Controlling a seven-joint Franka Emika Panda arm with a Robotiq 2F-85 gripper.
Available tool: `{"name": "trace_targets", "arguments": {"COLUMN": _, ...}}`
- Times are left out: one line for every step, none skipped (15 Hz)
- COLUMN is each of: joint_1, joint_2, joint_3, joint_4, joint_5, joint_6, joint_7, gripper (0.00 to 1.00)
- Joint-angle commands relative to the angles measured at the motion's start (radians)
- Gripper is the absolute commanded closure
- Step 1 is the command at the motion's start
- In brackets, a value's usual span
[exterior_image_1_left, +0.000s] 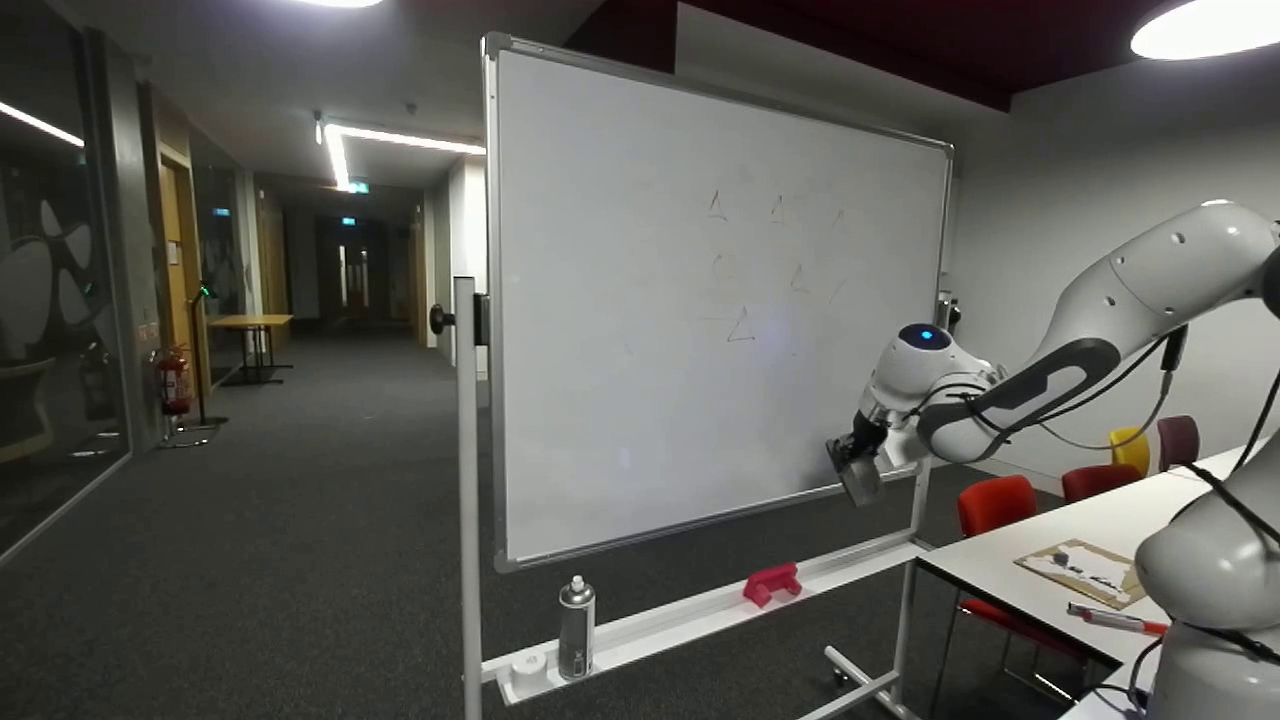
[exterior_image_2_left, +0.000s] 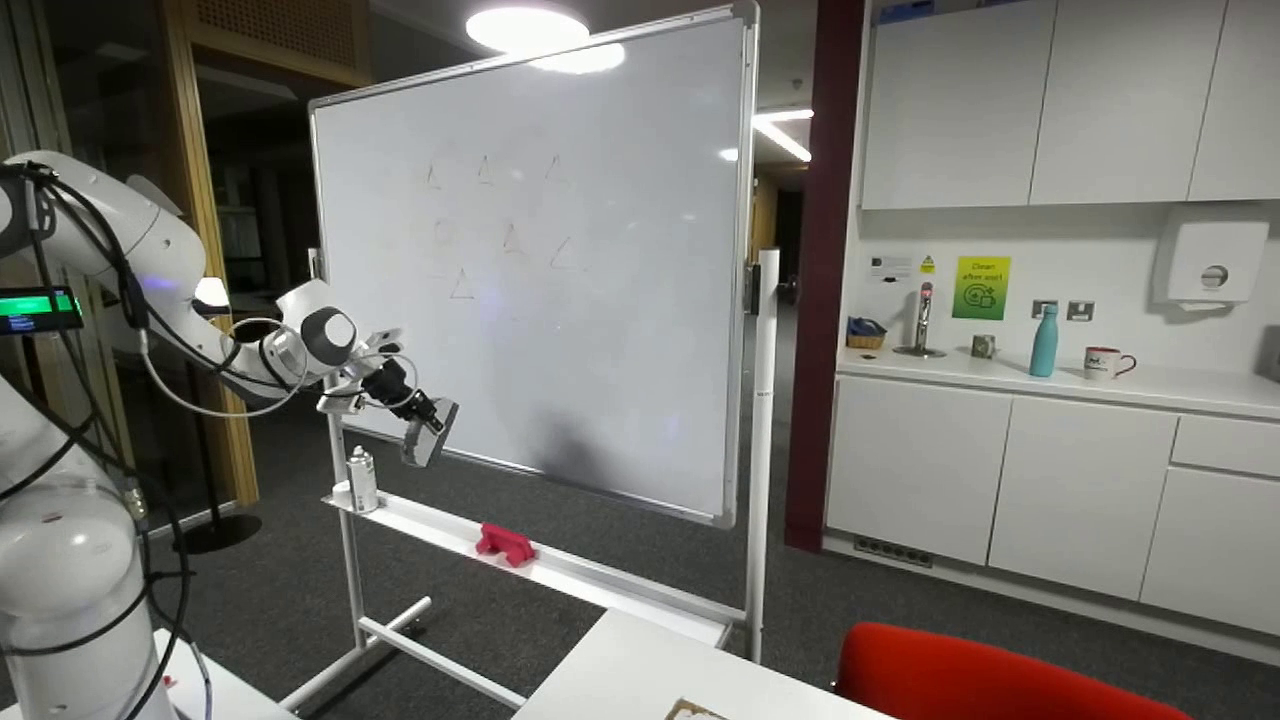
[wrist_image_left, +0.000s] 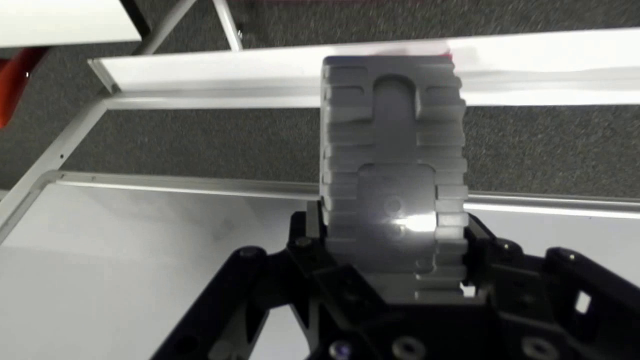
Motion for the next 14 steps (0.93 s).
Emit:
{"name": "trace_targets", "arguments": {"joint_1": 0.190, "joint_2": -0.069, "joint_3": -0.174, "joint_4": 0.011, "joint_5": 0.283, "joint_6": -0.132, "joint_7": -0.238, "gripper": 0.65}}
{"name": "trace_targets", "arguments": {"joint_1": 0.202, "joint_2": -0.090, "joint_3": -0.192, "joint_4": 0.022, "joint_5": 0.349, "joint_6": -0.168, "joint_7": -0.287, "gripper": 0.65}}
{"name": "trace_targets", "arguments": {"joint_1": 0.203, "joint_2": -0.113, "joint_3": -0.206, "joint_4": 0.025, "joint_5": 0.387, "joint_6": -0.182, "joint_7": -0.299, "gripper": 0.65}}
{"name": "trace_targets", "arguments": {"joint_1": 0.189, "joint_2": -0.125, "joint_3": -0.208, "joint_4": 0.032, "joint_5": 0.402, "joint_6": -0.186, "joint_7": -0.302, "gripper": 0.65}}
{"name": "trace_targets", "arguments": {"joint_1": 0.164, "joint_2": -0.069, "joint_3": -0.166, "joint_4": 0.025, "joint_5": 0.368, "joint_6": -0.143, "joint_7": -0.272, "gripper": 0.40}}
{"name": "trace_targets", "arguments": {"joint_1": 0.164, "joint_2": -0.088, "joint_3": -0.175, "joint_4": 0.030, "joint_5": 0.385, "joint_6": -0.154, "joint_7": -0.281, "gripper": 0.40}}
{"name": "trace_targets", "arguments": {"joint_1": 0.163, "joint_2": -0.102, "joint_3": -0.180, "joint_4": 0.031, "joint_5": 0.390, "joint_6": -0.163, "joint_7": -0.284, "gripper": 0.40}}
{"name": "trace_targets", "arguments": {"joint_1": 0.163, "joint_2": -0.110, "joint_3": -0.181, "joint_4": 0.031, "joint_5": 0.392, "joint_6": -0.168, "joint_7": -0.284, "gripper": 0.40}}
{"name": "trace_targets", "arguments": {"joint_1": 0.163, "joint_2": -0.112, "joint_3": -0.181, "joint_4": 0.031, "joint_5": 0.392, "joint_6": -0.168, "joint_7": -0.284, "gripper": 0.40}}
{"name": "trace_targets", "arguments": {"joint_1": 0.163, "joint_2": -0.112, "joint_3": -0.181, "joint_4": 0.030, "joint_5": 0.392, "joint_6": -0.168, "joint_7": -0.284, "gripper": 0.40}}
{"name": "trace_targets", "arguments": {"joint_1": 0.163, "joint_2": -0.112, "joint_3": -0.181, "joint_4": 0.030, "joint_5": 0.393, "joint_6": -0.168, "joint_7": -0.284, "gripper": 0.40}}
{"name": "trace_targets", "arguments": {"joint_1": 0.148, "joint_2": -0.102, "joint_3": -0.176, "joint_4": 0.041, "joint_5": 0.394, "joint_6": -0.185, "joint_7": -0.253, "gripper": 0.65}}
{"name": "trace_targets", "arguments": {"joint_1": 0.128, "joint_2": -0.095, "joint_3": -0.171, "joint_4": 0.042, "joint_5": 0.391, "joint_6": -0.183, "joint_7": -0.218, "gripper": 0.65}}
{"name": "trace_targets", "arguments": {"joint_1": 0.110, "joint_2": -0.085, "joint_3": -0.181, "joint_4": 0.042, "joint_5": 0.397, "joint_6": -0.175, "joint_7": -0.198, "gripper": 0.65}}
